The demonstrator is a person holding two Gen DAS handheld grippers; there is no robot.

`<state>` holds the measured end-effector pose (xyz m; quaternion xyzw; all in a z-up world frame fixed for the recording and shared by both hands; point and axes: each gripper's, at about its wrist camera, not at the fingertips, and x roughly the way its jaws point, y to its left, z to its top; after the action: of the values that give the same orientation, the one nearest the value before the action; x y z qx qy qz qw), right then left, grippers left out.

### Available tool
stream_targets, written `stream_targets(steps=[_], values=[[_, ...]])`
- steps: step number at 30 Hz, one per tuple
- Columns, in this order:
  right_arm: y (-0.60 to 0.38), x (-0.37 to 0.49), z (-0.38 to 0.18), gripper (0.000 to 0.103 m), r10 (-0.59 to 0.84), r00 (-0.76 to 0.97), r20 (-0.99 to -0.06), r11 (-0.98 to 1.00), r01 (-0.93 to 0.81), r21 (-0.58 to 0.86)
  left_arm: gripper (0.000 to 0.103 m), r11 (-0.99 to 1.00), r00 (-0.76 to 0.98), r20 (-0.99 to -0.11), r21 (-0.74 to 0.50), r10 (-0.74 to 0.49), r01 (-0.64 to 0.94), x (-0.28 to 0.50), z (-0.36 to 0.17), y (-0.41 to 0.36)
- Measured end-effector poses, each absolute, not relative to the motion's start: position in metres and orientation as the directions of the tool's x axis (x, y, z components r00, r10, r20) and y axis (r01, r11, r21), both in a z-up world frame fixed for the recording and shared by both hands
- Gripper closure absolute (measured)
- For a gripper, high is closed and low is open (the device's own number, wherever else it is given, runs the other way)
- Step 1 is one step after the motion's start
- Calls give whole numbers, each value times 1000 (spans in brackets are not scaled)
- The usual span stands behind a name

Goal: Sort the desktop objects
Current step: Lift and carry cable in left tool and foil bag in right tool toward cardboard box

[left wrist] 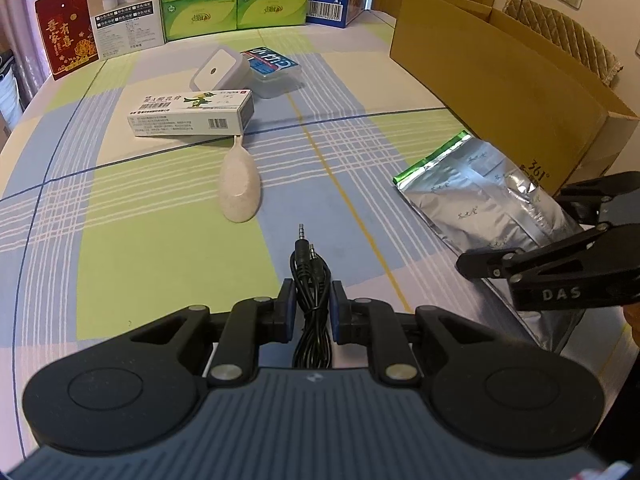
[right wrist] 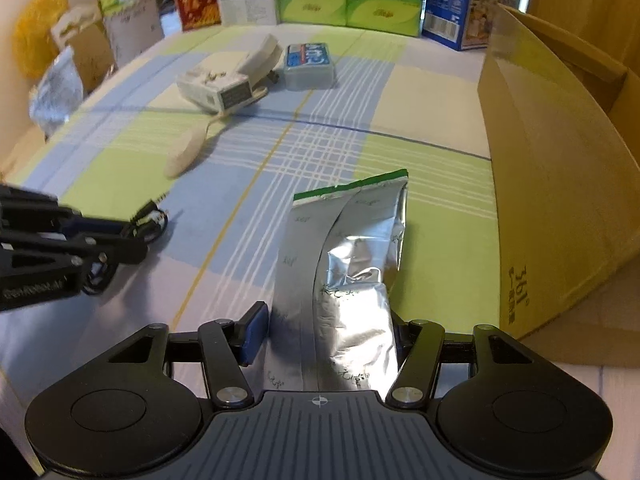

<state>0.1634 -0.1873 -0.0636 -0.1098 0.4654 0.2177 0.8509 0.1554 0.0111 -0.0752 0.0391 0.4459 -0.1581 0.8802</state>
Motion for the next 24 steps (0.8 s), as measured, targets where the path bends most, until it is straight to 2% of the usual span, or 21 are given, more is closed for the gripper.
stream_targets(steps=[6,16,24], values=[[-189,158,-59,65,264,468,-844,883,-469,16,90,945,534,-803,-108,-266,309,153,-75,10],[-202,128,-28,67,298,497,-815,899,-433,65,90,948,541,-786,-179,-299,263,118,-58,-6],[-216,100,-5,67,325,516,-793,906,-411,104,90,954,555,-780,-187,-289,234,87,-33,-18]])
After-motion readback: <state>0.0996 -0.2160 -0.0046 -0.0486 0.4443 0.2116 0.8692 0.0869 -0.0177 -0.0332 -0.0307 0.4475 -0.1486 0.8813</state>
